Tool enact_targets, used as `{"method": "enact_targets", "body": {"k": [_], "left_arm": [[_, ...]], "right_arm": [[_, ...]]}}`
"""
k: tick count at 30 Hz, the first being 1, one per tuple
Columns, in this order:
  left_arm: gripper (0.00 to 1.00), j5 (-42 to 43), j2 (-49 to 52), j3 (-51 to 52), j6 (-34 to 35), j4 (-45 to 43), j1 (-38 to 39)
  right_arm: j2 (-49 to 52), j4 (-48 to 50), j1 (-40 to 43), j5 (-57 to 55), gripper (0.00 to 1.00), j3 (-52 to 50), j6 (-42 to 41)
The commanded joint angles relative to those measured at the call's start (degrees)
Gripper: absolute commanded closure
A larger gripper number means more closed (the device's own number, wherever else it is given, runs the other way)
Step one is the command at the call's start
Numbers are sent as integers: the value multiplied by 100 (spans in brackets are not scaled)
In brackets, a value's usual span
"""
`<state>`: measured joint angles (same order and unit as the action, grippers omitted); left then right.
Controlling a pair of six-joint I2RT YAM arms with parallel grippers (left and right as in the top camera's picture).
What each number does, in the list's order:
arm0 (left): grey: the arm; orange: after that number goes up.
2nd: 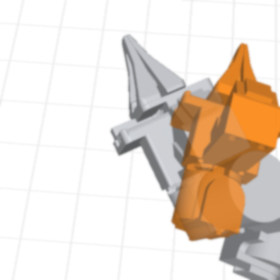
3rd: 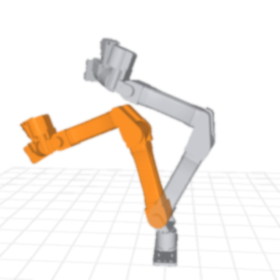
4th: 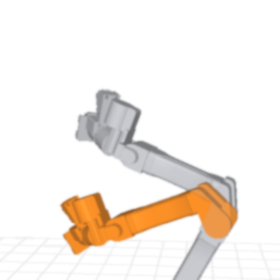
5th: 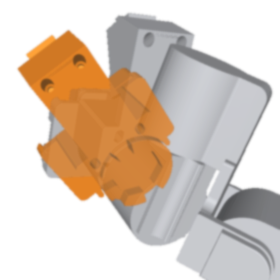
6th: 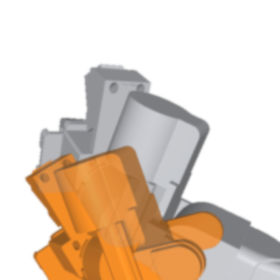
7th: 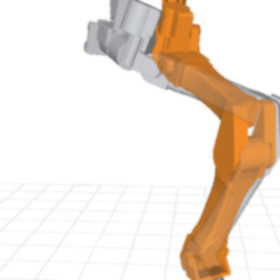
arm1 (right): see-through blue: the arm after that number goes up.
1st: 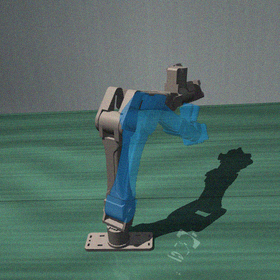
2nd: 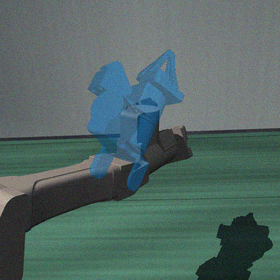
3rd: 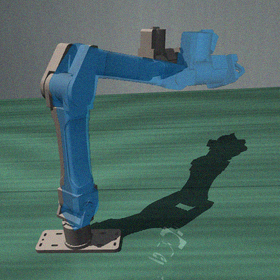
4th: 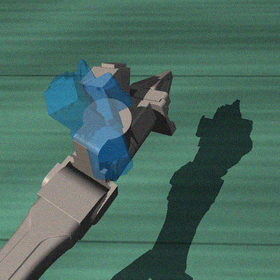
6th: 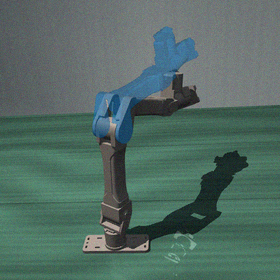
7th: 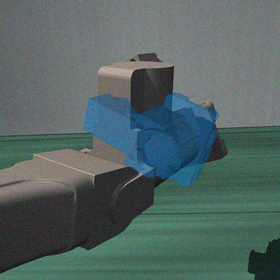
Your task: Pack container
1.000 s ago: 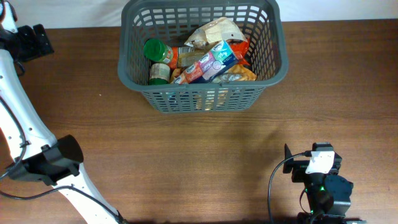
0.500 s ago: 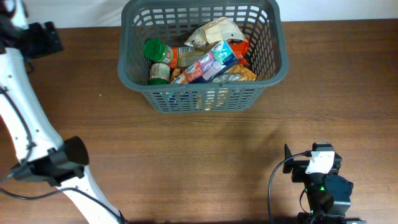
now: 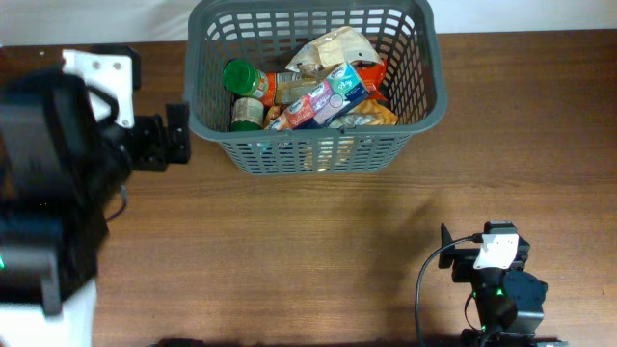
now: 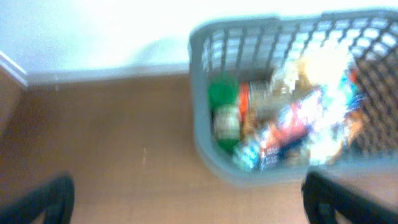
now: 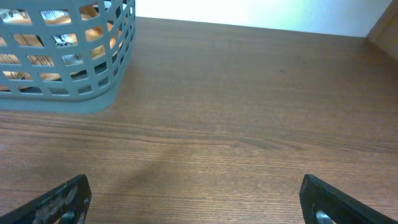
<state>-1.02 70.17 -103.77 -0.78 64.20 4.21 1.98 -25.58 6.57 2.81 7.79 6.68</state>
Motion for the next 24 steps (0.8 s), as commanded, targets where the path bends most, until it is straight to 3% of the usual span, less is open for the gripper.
{"method": "enact_targets", "body": {"k": [1,5,10,16,24], "left_arm": [[1,-81,-1161,1543,35,-1231,177],[1,-66,-2750,3812,35,-3222,188],[1,-63,-4454,6308,37,-4409,188],[1,92,-5984,8415,37,-4964,192],[1,129,-6931,9560,37,-4896,192]], "right_arm": [[-61,7,22,-33,1,-46,37],[-61,7,22,-33,1,-46,37],[-61,7,22,-33,1,-46,37],[-61,7,22,-33,1,-46,37],[-61,7,22,-33,1,-46,37]]}}
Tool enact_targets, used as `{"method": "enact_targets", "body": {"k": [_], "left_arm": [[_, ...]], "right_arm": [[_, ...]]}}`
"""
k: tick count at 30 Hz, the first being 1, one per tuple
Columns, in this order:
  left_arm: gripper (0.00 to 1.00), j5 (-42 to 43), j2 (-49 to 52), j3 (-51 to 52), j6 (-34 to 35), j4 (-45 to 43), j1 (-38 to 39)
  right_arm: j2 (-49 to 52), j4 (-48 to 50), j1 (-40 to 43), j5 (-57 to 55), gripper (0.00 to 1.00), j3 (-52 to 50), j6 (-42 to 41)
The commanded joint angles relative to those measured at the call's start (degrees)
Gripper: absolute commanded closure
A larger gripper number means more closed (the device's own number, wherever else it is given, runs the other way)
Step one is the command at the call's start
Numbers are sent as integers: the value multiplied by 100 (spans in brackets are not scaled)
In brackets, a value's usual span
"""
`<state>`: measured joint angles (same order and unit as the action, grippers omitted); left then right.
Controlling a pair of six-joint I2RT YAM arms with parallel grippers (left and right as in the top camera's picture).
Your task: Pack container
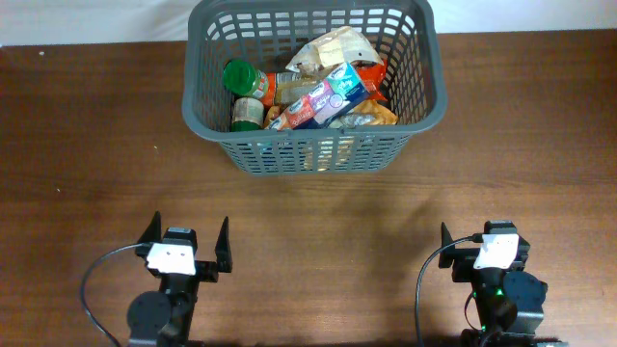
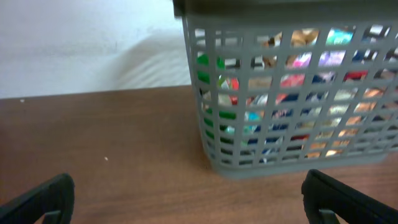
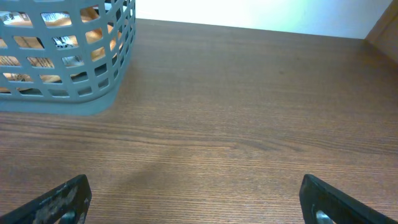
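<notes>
A grey plastic basket [image 1: 313,149] stands at the back middle of the table, filled with packed goods: a green-lidded jar [image 1: 239,79], a colourful box [image 1: 323,98] and several snack bags [image 1: 333,50]. The basket's wall also shows in the left wrist view [image 2: 286,162] and the right wrist view [image 3: 62,102]. My left gripper [image 1: 187,243] rests low at the front left, open and empty, its fingertips [image 2: 43,199] wide apart. My right gripper [image 1: 482,241] sits at the front right, open with nothing between its fingers.
Brown wooden table [image 1: 328,241] stretches between the basket and both grippers. A white wall [image 2: 87,50] runs behind the table's far edge. A light wooden corner [image 3: 385,34] shows at the far right.
My left arm was raised at the table's left side beside the basket; now it is folded down at the front left, gripper open. The right arm and basket contents are unchanged.
</notes>
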<state>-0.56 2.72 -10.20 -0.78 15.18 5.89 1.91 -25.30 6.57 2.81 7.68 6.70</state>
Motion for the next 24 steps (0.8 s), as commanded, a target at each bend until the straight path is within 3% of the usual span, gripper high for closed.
{"method": "enact_targets", "body": {"k": [1,24], "left_arm": [[1,83,-225,269,37,39,24],[1,83,-243,511,35,111,24]], "right_arm": [[-55,-22,22,-33,1,-35,35],[-55,-22,22,-33,1,-35,35]]}}
